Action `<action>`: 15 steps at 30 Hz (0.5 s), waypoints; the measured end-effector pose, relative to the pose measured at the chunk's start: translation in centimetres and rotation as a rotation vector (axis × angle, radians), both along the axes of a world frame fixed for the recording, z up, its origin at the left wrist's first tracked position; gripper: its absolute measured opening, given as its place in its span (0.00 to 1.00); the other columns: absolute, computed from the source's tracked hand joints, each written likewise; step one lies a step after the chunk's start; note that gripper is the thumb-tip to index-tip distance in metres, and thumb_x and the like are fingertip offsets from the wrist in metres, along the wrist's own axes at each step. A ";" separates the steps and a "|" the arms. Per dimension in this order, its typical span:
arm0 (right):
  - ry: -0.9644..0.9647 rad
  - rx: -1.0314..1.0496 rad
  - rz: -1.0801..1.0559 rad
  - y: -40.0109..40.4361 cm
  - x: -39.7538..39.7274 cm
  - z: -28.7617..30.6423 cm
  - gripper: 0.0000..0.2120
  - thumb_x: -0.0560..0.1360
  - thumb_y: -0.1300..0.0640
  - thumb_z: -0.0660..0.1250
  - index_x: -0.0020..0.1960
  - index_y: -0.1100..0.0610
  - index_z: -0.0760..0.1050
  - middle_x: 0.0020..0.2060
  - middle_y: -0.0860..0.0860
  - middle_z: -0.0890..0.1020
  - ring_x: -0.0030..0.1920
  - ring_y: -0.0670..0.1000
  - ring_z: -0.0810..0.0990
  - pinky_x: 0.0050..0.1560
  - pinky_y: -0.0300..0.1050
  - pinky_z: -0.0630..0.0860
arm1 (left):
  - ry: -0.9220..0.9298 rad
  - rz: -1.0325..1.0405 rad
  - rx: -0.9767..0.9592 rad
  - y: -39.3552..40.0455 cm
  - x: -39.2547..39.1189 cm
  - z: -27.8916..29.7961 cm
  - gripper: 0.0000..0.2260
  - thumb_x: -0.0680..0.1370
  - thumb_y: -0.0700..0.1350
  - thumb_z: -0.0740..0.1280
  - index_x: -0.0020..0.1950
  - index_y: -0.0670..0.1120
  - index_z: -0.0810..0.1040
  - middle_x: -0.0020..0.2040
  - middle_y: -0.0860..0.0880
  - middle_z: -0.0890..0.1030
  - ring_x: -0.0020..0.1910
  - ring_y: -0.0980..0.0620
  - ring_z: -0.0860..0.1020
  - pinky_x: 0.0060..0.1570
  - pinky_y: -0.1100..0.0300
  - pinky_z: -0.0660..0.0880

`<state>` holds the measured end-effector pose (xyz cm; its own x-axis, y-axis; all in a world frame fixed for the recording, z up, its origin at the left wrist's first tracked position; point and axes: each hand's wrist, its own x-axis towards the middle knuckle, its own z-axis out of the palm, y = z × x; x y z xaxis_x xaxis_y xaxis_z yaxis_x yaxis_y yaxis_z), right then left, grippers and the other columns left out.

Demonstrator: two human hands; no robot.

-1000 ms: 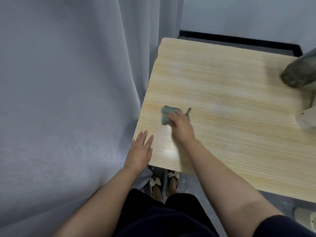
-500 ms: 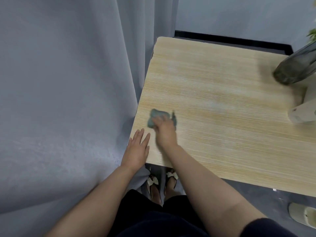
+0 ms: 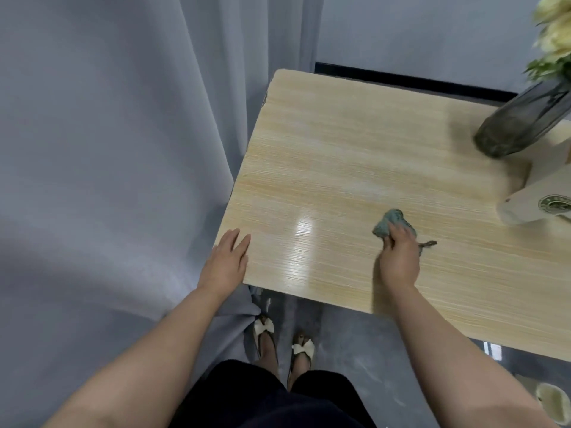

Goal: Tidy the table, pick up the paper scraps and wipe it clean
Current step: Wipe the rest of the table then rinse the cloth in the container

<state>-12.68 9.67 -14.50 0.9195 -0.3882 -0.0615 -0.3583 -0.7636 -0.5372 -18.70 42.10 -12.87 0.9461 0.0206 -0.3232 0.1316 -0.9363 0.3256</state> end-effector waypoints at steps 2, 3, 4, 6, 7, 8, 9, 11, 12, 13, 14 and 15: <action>-0.018 -0.041 -0.041 1.6 0.1 -0.2 0.18 0.79 0.65 0.58 0.68 0.60 0.71 0.69 0.58 0.70 0.70 0.57 0.65 0.71 0.50 0.60 | -0.004 0.012 -0.020 -0.2 -0.7 -0.3 0.22 0.82 0.45 0.54 0.76 0.48 0.58 0.77 0.46 0.53 0.76 0.48 0.53 0.73 0.53 0.57; -0.013 -0.058 -0.035 3.0 0.1 -0.2 0.19 0.79 0.66 0.57 0.69 0.60 0.70 0.70 0.57 0.69 0.71 0.57 0.63 0.72 0.51 0.58 | -0.003 0.013 -0.037 -0.1 -1.2 -0.5 0.22 0.82 0.44 0.55 0.76 0.47 0.58 0.77 0.46 0.53 0.76 0.48 0.53 0.73 0.54 0.56; -0.001 -0.070 0.003 4.6 0.0 -0.3 0.19 0.79 0.66 0.57 0.70 0.60 0.68 0.71 0.57 0.67 0.72 0.57 0.61 0.73 0.51 0.56 | 0.000 0.010 -0.052 0.0 -1.7 -0.7 0.22 0.82 0.44 0.56 0.76 0.47 0.59 0.77 0.45 0.53 0.76 0.47 0.53 0.73 0.55 0.56; 0.044 -0.048 0.164 8.5 -0.2 0.1 0.22 0.78 0.67 0.57 0.71 0.59 0.65 0.72 0.56 0.66 0.73 0.56 0.60 0.73 0.51 0.55 | 0.014 -0.003 -0.068 0.6 -2.5 -1.0 0.22 0.82 0.43 0.56 0.76 0.47 0.59 0.77 0.45 0.53 0.76 0.48 0.54 0.73 0.57 0.56; 0.080 -0.016 0.251 10.7 -0.3 0.6 0.22 0.77 0.67 0.57 0.71 0.58 0.66 0.70 0.57 0.67 0.71 0.57 0.63 0.71 0.52 0.59 | 0.017 -0.007 -0.075 0.9 -2.9 -1.1 0.22 0.82 0.43 0.57 0.76 0.47 0.59 0.77 0.45 0.53 0.76 0.48 0.54 0.72 0.58 0.56; 0.094 0.020 0.325 13.0 -0.5 1.2 0.21 0.77 0.68 0.57 0.68 0.58 0.69 0.66 0.59 0.71 0.66 0.57 0.69 0.67 0.52 0.65 | 0.013 -0.006 -0.081 1.2 -3.2 -1.1 0.22 0.82 0.42 0.57 0.75 0.47 0.60 0.77 0.45 0.54 0.76 0.48 0.55 0.72 0.59 0.56; 0.083 0.041 0.408 15.4 -0.7 1.7 0.19 0.76 0.69 0.57 0.64 0.58 0.72 0.61 0.59 0.74 0.60 0.57 0.73 0.63 0.51 0.69 | 0.004 -0.006 -0.086 1.4 -3.5 -1.1 0.21 0.81 0.42 0.58 0.75 0.47 0.61 0.77 0.45 0.55 0.75 0.48 0.56 0.72 0.58 0.58; 0.062 0.049 0.680 19.7 -1.8 2.0 0.18 0.77 0.68 0.58 0.64 0.57 0.73 0.62 0.58 0.75 0.62 0.58 0.72 0.67 0.51 0.65 | -0.018 -0.007 -0.098 1.6 -3.9 -1.1 0.21 0.81 0.41 0.59 0.74 0.46 0.64 0.76 0.43 0.57 0.74 0.46 0.59 0.71 0.54 0.62; 0.093 0.036 0.838 20.9 -2.3 1.7 0.19 0.79 0.65 0.57 0.68 0.55 0.71 0.68 0.57 0.71 0.69 0.58 0.66 0.71 0.51 0.57 | -0.020 -0.010 -0.100 1.7 -4.1 -1.1 0.21 0.80 0.41 0.60 0.73 0.46 0.65 0.76 0.43 0.58 0.74 0.46 0.60 0.70 0.51 0.64; 0.116 0.017 0.950 21.0 -2.3 1.1 0.19 0.80 0.63 0.57 0.70 0.54 0.68 0.71 0.53 0.67 0.73 0.55 0.61 0.73 0.50 0.51 | -0.016 -0.017 -0.098 1.8 -4.2 -1.1 0.21 0.80 0.41 0.59 0.73 0.46 0.65 0.76 0.43 0.57 0.74 0.46 0.60 0.69 0.51 0.65; 0.132 0.019 0.981 20.3 -2.1 0.6 0.19 0.80 0.61 0.57 0.71 0.53 0.67 0.73 0.51 0.65 0.74 0.54 0.58 0.73 0.49 0.49 | -0.010 -0.024 -0.092 1.8 -4.4 -1.1 0.21 0.81 0.42 0.59 0.74 0.47 0.64 0.76 0.43 0.56 0.74 0.46 0.59 0.69 0.52 0.64; 0.120 0.035 0.951 19.2 -1.8 0.3 0.19 0.80 0.60 0.57 0.71 0.53 0.67 0.73 0.50 0.65 0.74 0.53 0.58 0.74 0.48 0.50 | -0.003 -0.024 -0.089 1.8 -4.5 -1.0 0.21 0.81 0.42 0.58 0.74 0.47 0.63 0.76 0.44 0.56 0.75 0.47 0.58 0.70 0.53 0.63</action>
<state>-14.44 28.89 -14.23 0.8354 0.5216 -0.1733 0.3492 -0.7472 -0.5655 -23.22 43.85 -13.90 0.9471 -0.0305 -0.3195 0.1084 -0.9066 0.4078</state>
